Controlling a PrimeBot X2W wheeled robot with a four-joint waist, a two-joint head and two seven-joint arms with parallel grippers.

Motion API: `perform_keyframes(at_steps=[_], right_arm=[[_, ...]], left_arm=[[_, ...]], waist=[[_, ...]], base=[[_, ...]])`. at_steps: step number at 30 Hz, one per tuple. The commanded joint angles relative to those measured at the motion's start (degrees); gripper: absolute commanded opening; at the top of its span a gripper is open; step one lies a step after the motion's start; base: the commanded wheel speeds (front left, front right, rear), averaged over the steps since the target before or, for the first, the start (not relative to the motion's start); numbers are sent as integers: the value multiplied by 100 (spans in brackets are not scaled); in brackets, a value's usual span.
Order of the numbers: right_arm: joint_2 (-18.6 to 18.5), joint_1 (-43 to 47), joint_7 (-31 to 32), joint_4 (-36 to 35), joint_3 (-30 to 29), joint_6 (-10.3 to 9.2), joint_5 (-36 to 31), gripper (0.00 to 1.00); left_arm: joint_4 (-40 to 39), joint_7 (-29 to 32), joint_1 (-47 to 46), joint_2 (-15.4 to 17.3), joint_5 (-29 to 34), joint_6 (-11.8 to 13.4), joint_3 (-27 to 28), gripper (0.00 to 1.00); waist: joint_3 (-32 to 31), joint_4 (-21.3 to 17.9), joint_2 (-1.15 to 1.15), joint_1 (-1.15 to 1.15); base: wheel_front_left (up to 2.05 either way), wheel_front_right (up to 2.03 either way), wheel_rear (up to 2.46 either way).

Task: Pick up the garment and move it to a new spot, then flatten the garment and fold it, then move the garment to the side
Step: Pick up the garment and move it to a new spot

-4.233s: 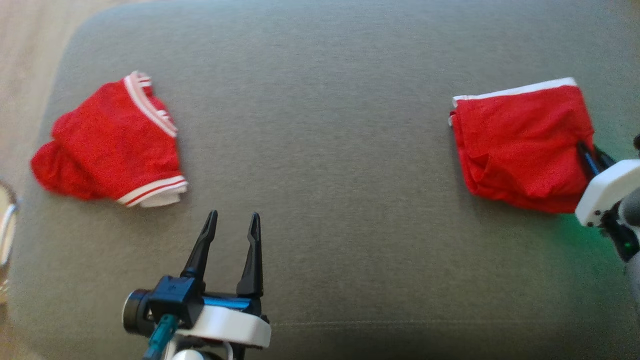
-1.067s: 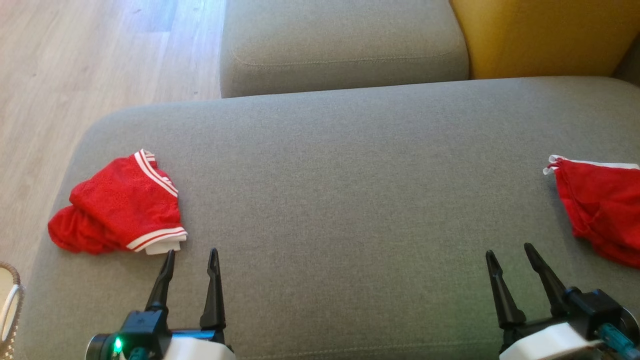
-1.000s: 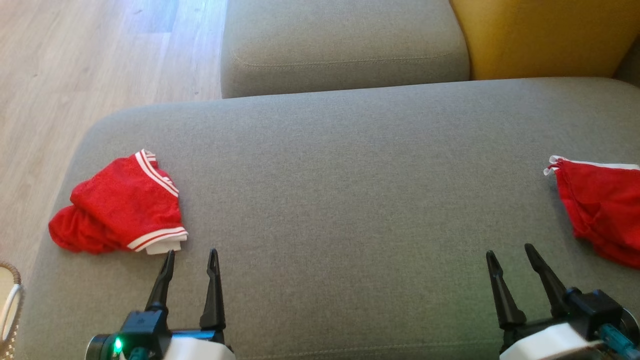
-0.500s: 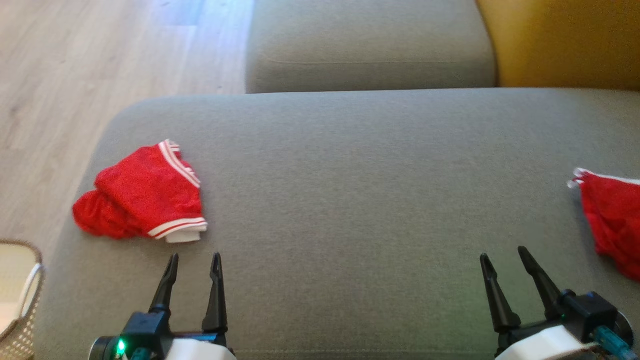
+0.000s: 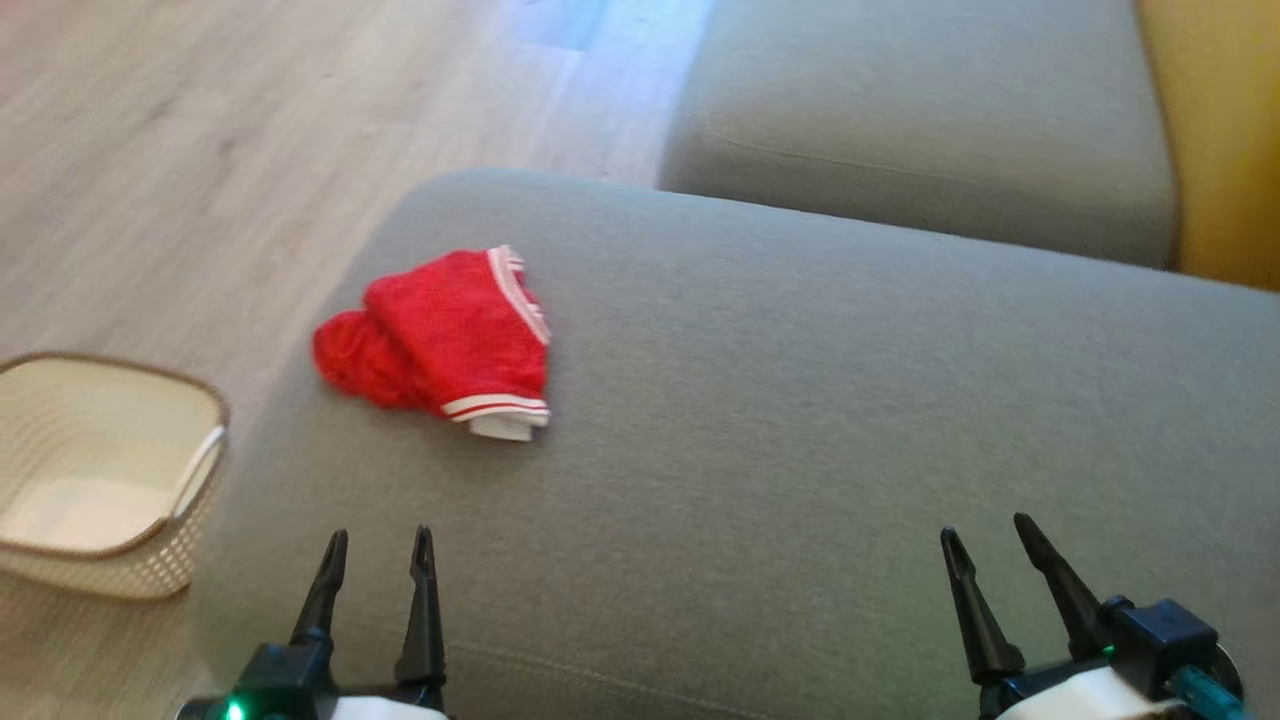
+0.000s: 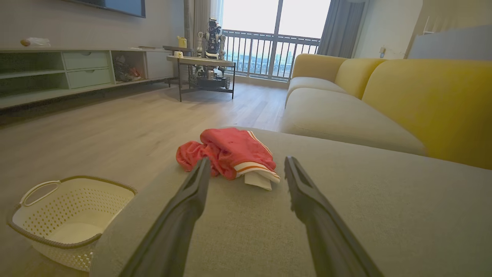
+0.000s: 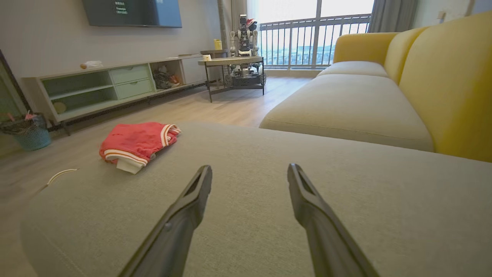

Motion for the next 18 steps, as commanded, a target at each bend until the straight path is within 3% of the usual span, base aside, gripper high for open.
perform_keyframes(at_steps=[1, 7, 18], right_arm=[[-63, -118, -53, -170, 135, -2, 28, 100], [-63, -183, -53, -148, 287, -2, -18, 100], [-63, -304, -53, -36, 434, -2, -195, 100]], left_arm=[[-214, -28, -206, -33, 46, -25, 189, 100], [-278, -28, -130, -31, 88, -52, 282, 100], [-440, -28, -172, -33, -26, 23, 268, 100]], waist=[[-67, 277, 0, 0], [-27, 640, 0, 0], [193, 836, 0, 0]], base=[[0, 0, 0], [0, 0, 0], [0, 0, 0]])
